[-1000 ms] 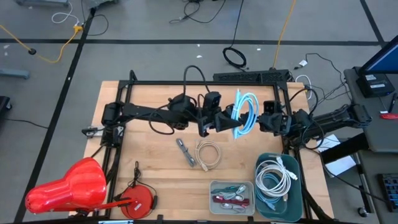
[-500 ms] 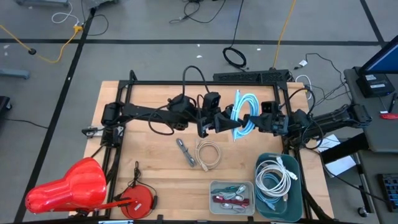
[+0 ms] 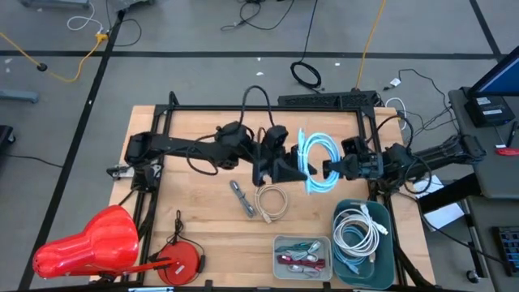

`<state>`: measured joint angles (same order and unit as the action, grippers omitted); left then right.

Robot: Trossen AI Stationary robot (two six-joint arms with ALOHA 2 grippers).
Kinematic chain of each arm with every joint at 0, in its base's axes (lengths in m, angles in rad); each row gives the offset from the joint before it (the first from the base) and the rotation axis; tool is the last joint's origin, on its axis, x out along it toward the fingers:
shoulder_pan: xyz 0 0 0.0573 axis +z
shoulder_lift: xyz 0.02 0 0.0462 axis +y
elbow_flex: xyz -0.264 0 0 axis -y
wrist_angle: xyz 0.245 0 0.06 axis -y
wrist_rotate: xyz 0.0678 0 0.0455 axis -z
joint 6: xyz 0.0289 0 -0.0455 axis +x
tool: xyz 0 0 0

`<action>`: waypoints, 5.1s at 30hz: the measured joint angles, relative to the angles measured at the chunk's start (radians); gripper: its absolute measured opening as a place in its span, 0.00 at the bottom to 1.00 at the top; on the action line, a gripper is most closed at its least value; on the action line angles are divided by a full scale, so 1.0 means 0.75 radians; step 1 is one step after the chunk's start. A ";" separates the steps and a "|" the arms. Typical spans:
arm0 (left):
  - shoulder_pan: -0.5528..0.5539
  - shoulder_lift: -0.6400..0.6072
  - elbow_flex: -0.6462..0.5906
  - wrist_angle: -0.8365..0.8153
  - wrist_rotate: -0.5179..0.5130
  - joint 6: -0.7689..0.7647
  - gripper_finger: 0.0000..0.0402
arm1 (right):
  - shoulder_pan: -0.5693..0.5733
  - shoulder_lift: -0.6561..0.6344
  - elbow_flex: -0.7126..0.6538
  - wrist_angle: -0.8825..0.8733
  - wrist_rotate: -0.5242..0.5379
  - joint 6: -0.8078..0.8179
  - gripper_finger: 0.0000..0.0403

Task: Pick & Place USB Port
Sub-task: Put the blue HDMI cable into the blue bin, then put the brown HDMI cable into the blue bin

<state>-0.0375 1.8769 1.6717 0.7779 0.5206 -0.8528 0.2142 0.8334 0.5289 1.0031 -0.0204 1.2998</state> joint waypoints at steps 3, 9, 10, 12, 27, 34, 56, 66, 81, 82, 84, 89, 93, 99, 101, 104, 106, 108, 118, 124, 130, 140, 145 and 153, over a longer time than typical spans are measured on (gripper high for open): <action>-0.020 -0.095 0.000 -0.314 -0.066 0.178 0.47 | 0.083 -0.077 0.000 -0.138 -0.038 0.036 0.03; -0.057 -0.531 0.022 -0.790 -0.314 0.401 0.47 | 0.347 -0.225 -0.004 -0.567 -0.064 0.026 0.03; -0.058 -0.570 0.029 -0.814 -0.353 0.420 0.47 | 0.397 -0.244 -0.005 -0.642 -0.009 0.026 0.03; -0.060 -0.614 0.023 -0.910 -0.399 0.453 0.47 | 0.509 -0.268 -0.003 -0.778 0.083 0.039 0.03; -0.249 -0.684 -0.007 -1.384 -0.561 0.594 0.48 | 1.258 -0.123 0.002 -1.507 0.975 0.803 0.03; -0.298 -0.709 0.011 -1.446 -0.613 0.571 0.48 | 1.333 -0.029 0.302 -2.302 0.733 1.212 0.03; -0.389 -0.649 0.004 -1.534 -0.802 0.621 0.48 | 1.316 0.363 0.682 -2.776 0.394 1.309 0.03; -0.382 -0.651 0.004 -1.526 -0.804 0.609 0.47 | 1.310 0.363 0.632 -2.775 0.208 1.294 0.28; -0.386 -0.651 0.004 -1.534 -0.803 0.613 0.47 | 1.251 0.327 0.758 -3.155 0.069 1.300 0.42; -0.386 -0.651 0.004 -1.534 -0.804 0.616 0.47 | 1.240 0.321 0.785 -3.192 0.090 1.289 0.43; -0.382 -0.650 0.004 -1.544 -0.822 0.617 0.47 | 1.218 0.311 0.844 -3.284 0.148 1.275 0.45; -0.355 -0.651 0.004 -1.766 -0.974 0.569 0.47 | 1.131 0.278 0.986 -3.434 0.412 1.204 0.48; -0.326 -0.643 -0.011 -2.191 -1.232 0.358 0.47 | 1.020 0.239 1.010 -3.386 0.644 1.083 0.49; -0.188 -0.596 -0.314 -2.355 -1.145 -0.039 0.47 | 0.811 0.234 1.010 -3.293 0.773 0.841 0.49; -0.145 -0.590 -0.459 -2.159 -0.977 -0.138 0.47 | 0.755 0.234 1.010 -3.274 0.806 0.792 0.49; -0.121 -0.524 -0.642 -1.762 -0.817 -0.199 0.47 | 0.679 0.234 1.010 -3.238 0.845 0.728 0.49; -0.122 -0.475 -0.700 -1.586 -0.774 -0.211 0.47 | 0.640 0.235 1.009 -3.219 0.868 0.697 0.49; -0.122 -0.399 -0.692 -1.519 -0.762 -0.131 0.47 | 0.605 0.239 1.009 -3.197 0.890 0.651 0.49; -0.135 0.023 -0.427 -1.805 -0.603 0.361 0.47 | 0.479 0.288 1.009 -3.028 0.873 0.416 0.49; -0.183 0.148 -0.222 -2.041 -0.699 0.387 0.47 | 0.446 0.333 1.008 -2.974 0.859 0.340 0.49; -0.133 0.187 -0.181 -2.177 -0.630 -0.077 0.47 | 0.421 0.370 1.008 -2.926 0.859 0.280 0.49; -0.059 0.200 -0.181 -2.179 -0.563 -0.315 0.48 | 0.358 0.412 1.008 -2.745 0.856 0.117 0.49; -0.040 0.205 -0.182 -2.073 -0.506 -0.332 0.48 | 0.335 0.431 1.008 -2.698 0.811 0.068 0.49; -0.052 0.269 -0.187 -2.047 -0.450 -0.333 0.48 | 0.334 0.444 1.008 -2.679 0.789 0.035 0.49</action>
<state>-0.0768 2.0788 1.5314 -0.7573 0.1828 -1.1023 0.4648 1.1664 1.2846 -1.0063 0.5712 1.3258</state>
